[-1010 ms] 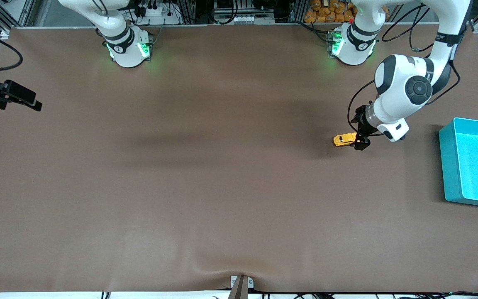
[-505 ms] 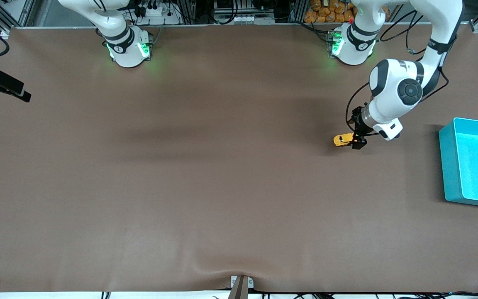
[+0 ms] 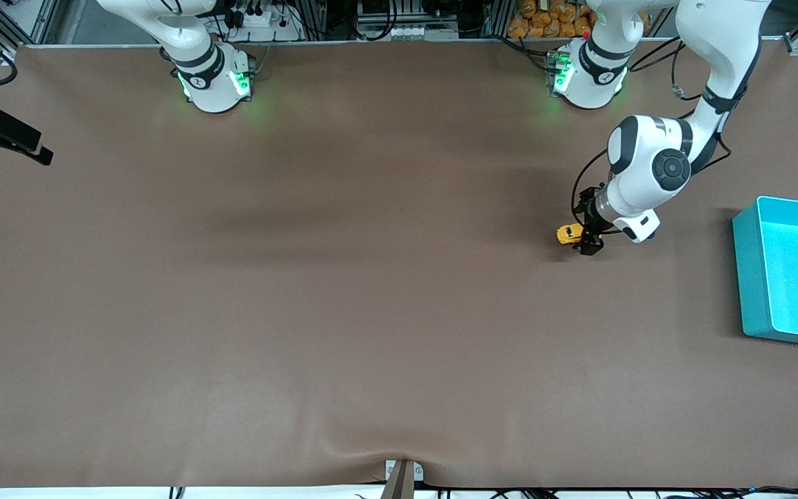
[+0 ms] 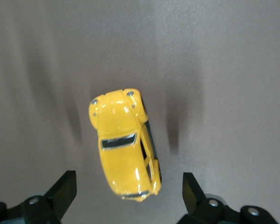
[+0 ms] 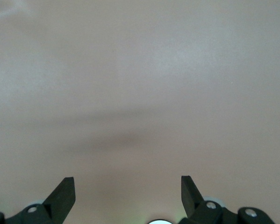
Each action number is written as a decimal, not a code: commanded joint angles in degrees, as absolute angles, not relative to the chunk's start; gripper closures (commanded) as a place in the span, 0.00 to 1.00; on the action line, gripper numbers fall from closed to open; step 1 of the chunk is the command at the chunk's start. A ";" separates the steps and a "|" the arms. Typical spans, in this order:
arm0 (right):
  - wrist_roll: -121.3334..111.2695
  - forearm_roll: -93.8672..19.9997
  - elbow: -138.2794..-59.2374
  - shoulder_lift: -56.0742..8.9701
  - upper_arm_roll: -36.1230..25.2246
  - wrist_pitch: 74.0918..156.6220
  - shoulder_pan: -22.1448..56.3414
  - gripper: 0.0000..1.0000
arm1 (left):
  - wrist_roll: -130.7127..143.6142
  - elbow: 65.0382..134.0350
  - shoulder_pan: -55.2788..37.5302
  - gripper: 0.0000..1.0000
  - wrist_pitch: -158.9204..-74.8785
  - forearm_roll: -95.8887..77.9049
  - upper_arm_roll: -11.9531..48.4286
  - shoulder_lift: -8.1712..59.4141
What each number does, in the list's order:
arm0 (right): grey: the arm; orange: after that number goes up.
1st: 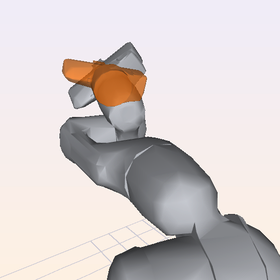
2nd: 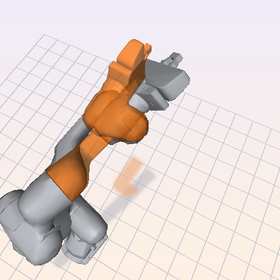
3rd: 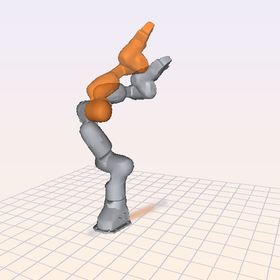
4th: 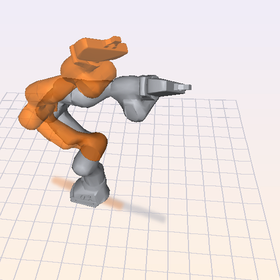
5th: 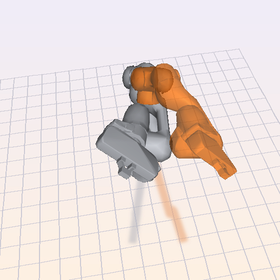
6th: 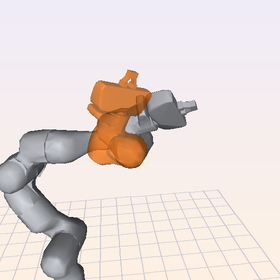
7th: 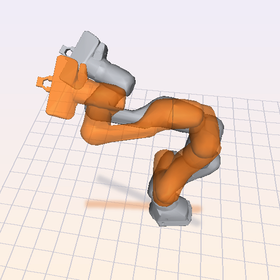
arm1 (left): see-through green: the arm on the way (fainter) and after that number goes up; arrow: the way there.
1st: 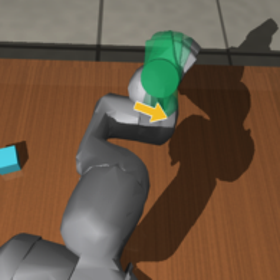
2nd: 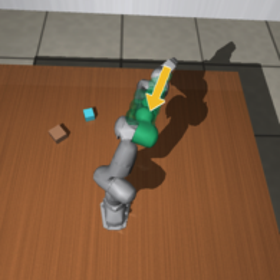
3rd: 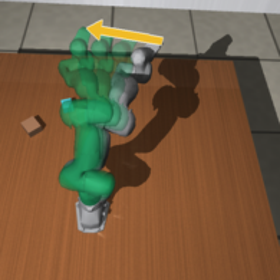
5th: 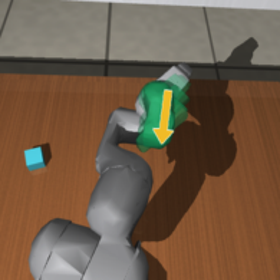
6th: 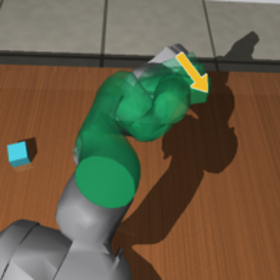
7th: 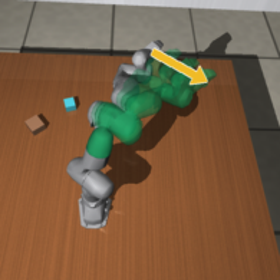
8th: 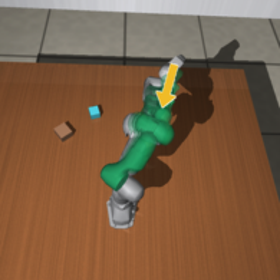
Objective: Wind and store yellow beetle car
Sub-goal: 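Lower the left gripper onto the yellow car and close it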
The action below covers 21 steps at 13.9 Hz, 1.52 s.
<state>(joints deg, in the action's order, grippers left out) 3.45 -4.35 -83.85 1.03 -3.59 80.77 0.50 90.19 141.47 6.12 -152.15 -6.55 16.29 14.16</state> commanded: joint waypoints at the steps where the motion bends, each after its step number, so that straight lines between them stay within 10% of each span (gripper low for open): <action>1: 2.81 -5.01 -84.99 2.02 -2.46 81.65 -1.31 0.00 | 90.44 141.68 8.00 0.00 -154.16 -7.12 16.52 14.76; 6: 2.90 -3.27 -84.99 2.29 4.04 81.74 -6.51 0.00 | 90.44 141.59 8.00 0.00 -154.34 -7.03 16.52 15.73; 9: 3.43 -2.64 -85.61 2.20 3.87 81.39 -6.42 0.00 | 90.53 141.59 8.00 1.00 -154.60 -7.03 16.61 15.73; 21: 3.52 -2.46 -85.69 1.67 3.78 81.30 -6.77 0.00 | 89.74 135.90 7.47 1.00 -146.36 2.62 17.66 12.05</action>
<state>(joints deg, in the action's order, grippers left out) 3.45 -3.29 -85.05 1.03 2.98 81.09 -5.67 89.74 138.42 7.50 -151.28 0.02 17.17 14.24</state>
